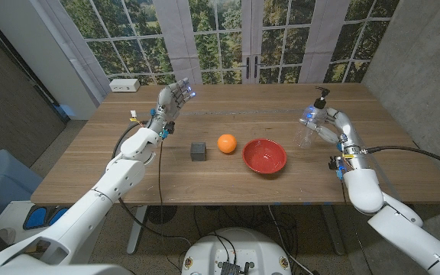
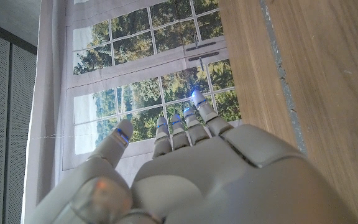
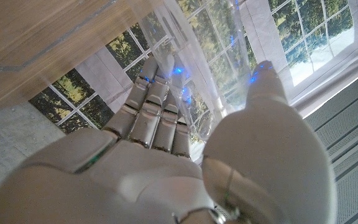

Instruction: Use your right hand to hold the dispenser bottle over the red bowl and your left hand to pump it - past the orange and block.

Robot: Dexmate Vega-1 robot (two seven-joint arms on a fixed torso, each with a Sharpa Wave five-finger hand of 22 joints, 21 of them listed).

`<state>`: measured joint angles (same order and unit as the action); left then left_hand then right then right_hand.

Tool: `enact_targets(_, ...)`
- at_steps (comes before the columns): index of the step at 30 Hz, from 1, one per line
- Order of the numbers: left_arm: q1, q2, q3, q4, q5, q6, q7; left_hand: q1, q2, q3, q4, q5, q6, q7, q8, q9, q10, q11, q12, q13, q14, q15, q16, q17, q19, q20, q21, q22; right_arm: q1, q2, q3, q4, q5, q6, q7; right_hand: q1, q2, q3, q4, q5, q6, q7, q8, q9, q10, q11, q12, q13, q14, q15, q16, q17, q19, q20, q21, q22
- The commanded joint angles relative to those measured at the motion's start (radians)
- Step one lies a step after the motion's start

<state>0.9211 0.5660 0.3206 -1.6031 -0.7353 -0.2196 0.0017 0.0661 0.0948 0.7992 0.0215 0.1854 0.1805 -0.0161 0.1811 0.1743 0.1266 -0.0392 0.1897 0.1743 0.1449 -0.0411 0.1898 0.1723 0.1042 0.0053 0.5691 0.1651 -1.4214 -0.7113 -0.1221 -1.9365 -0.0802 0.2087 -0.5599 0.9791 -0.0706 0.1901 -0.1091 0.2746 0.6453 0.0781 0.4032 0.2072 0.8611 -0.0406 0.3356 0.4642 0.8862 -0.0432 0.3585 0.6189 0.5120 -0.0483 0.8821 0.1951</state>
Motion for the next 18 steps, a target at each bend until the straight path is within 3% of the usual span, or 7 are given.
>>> enact_targets(1,0.012,0.006,-0.009,-0.007,-0.023,0.010,-0.008,-0.008,0.054,0.010,-0.002,0.003,0.008,0.002,0.004,0.004,0.008,0.005,0.005,0.005,0.008,-0.008,-0.002,0.003,0.009,-0.005,-0.004,0.005,-0.068,0.018,0.041,-0.046,-0.037,-0.002,-0.002,0.181,0.201,-0.005,0.001,0.007,0.363,-0.277,-0.002,0.002,0.169,-0.161,-0.005,0.004,0.072,-0.183,-0.001,0.004,-0.009,-0.143,0.005,0.001)
enact_targets(8,0.013,0.010,-0.009,-0.006,-0.019,0.011,-0.006,-0.009,0.054,0.011,-0.003,0.003,0.009,0.002,0.004,0.004,0.008,0.004,0.005,0.005,0.009,-0.007,-0.002,0.002,0.011,-0.004,-0.007,0.005,-0.116,0.025,0.068,-0.084,-0.058,-0.032,0.005,0.181,0.201,-0.009,0.002,0.008,0.364,-0.278,-0.004,0.002,0.170,-0.161,-0.010,0.004,0.069,-0.182,-0.004,0.005,-0.012,-0.143,0.009,0.000)
enact_targets(12,0.013,0.015,-0.009,-0.008,-0.019,0.019,-0.006,-0.010,0.054,0.011,-0.002,0.003,0.015,0.000,0.006,0.004,0.009,0.004,0.005,0.005,0.011,-0.006,-0.001,0.003,0.011,-0.004,-0.008,0.005,-0.106,0.033,0.061,-0.072,-0.070,-0.012,0.008,0.182,0.201,-0.010,0.002,0.009,0.365,-0.278,-0.006,0.002,0.171,-0.161,-0.012,0.005,0.068,-0.182,-0.006,0.005,-0.014,-0.143,0.011,0.000)
enact_targets(18,0.016,0.024,-0.012,-0.018,-0.017,0.027,0.000,-0.010,0.054,0.011,-0.003,0.003,0.025,-0.004,0.009,0.004,0.009,0.003,0.005,0.005,0.012,-0.006,-0.002,0.003,0.013,-0.005,-0.011,0.005,-0.100,0.028,0.041,-0.088,-0.185,-0.031,-0.024,0.187,0.200,-0.015,0.000,0.012,0.368,-0.279,-0.009,0.004,0.175,-0.162,-0.017,0.008,0.043,-0.184,-0.025,0.001,-0.023,-0.143,0.015,-0.001)
